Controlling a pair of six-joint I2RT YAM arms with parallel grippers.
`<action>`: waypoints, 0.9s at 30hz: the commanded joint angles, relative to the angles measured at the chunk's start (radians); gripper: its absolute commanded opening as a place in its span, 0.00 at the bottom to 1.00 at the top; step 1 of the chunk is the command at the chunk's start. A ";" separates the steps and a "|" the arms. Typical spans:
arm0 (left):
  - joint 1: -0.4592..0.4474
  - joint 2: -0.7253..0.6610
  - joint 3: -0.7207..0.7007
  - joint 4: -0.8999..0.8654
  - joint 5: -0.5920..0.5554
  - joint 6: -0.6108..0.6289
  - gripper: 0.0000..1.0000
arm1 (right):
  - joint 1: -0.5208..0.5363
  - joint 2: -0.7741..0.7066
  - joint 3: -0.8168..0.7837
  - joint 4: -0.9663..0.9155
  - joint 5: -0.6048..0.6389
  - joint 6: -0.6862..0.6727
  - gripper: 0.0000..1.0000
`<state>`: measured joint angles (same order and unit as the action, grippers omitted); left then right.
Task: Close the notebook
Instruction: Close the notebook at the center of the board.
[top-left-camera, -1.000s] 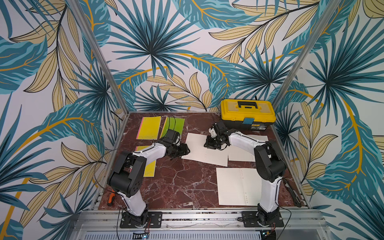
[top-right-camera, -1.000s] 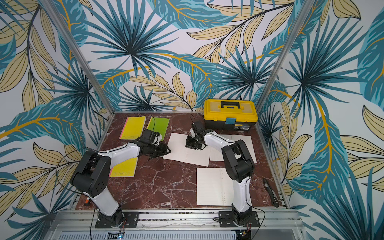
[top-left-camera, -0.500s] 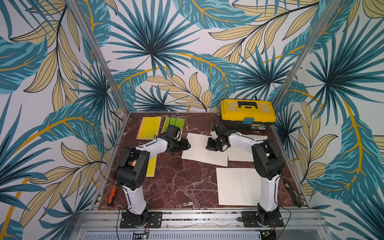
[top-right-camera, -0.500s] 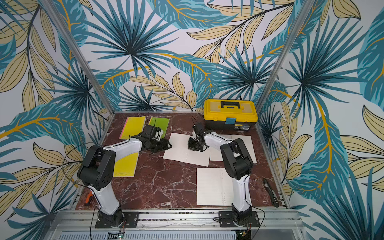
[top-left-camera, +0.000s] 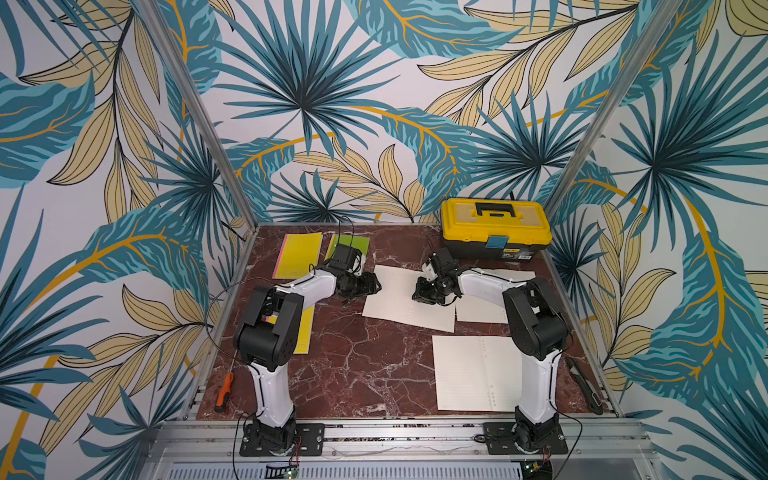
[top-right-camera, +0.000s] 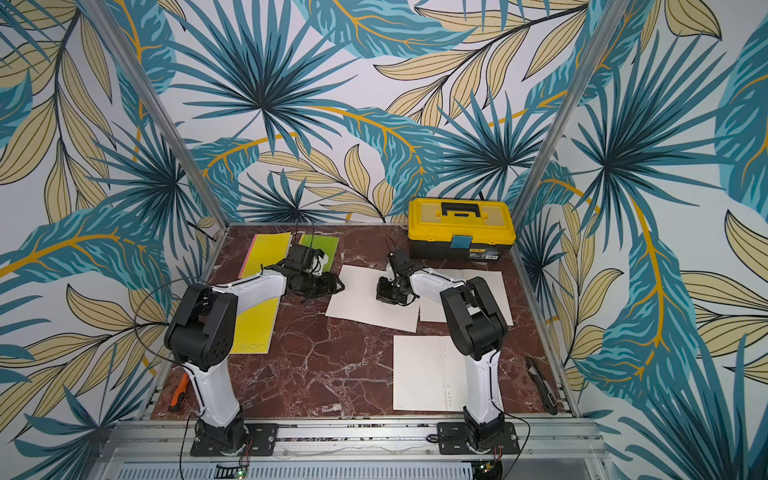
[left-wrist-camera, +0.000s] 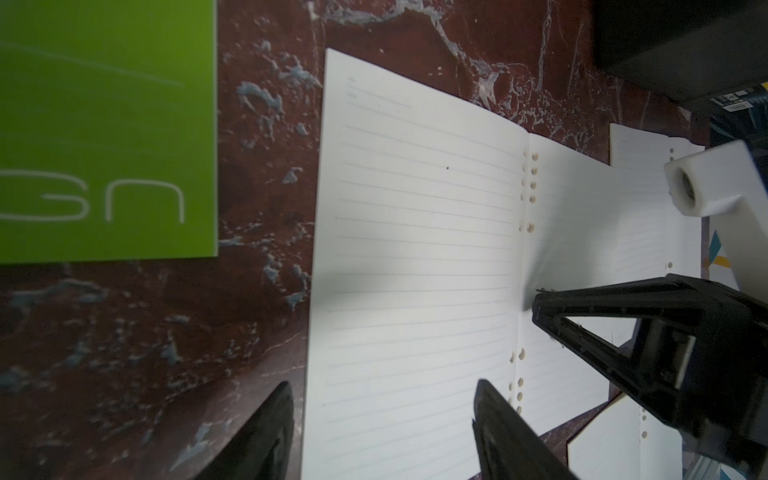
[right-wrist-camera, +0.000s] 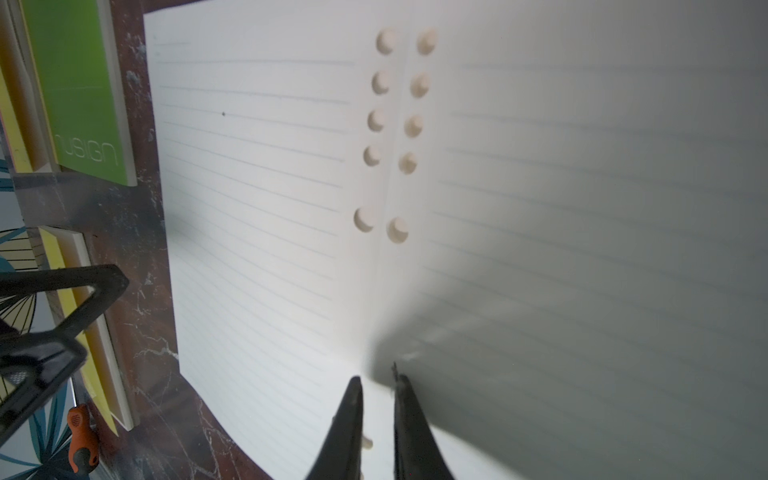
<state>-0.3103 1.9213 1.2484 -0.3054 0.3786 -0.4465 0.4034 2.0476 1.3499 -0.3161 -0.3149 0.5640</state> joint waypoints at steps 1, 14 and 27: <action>0.023 0.049 0.050 -0.017 0.024 0.058 0.69 | 0.002 0.036 -0.033 -0.081 0.046 -0.010 0.17; 0.026 0.133 0.143 -0.091 0.080 0.111 0.70 | 0.001 0.058 0.000 -0.106 0.039 -0.024 0.17; 0.002 0.205 0.130 -0.051 0.247 0.057 0.71 | 0.001 0.071 0.017 -0.112 0.026 -0.020 0.17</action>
<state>-0.2901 2.0735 1.3922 -0.3553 0.5514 -0.3649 0.4034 2.0613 1.3819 -0.3569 -0.3157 0.5560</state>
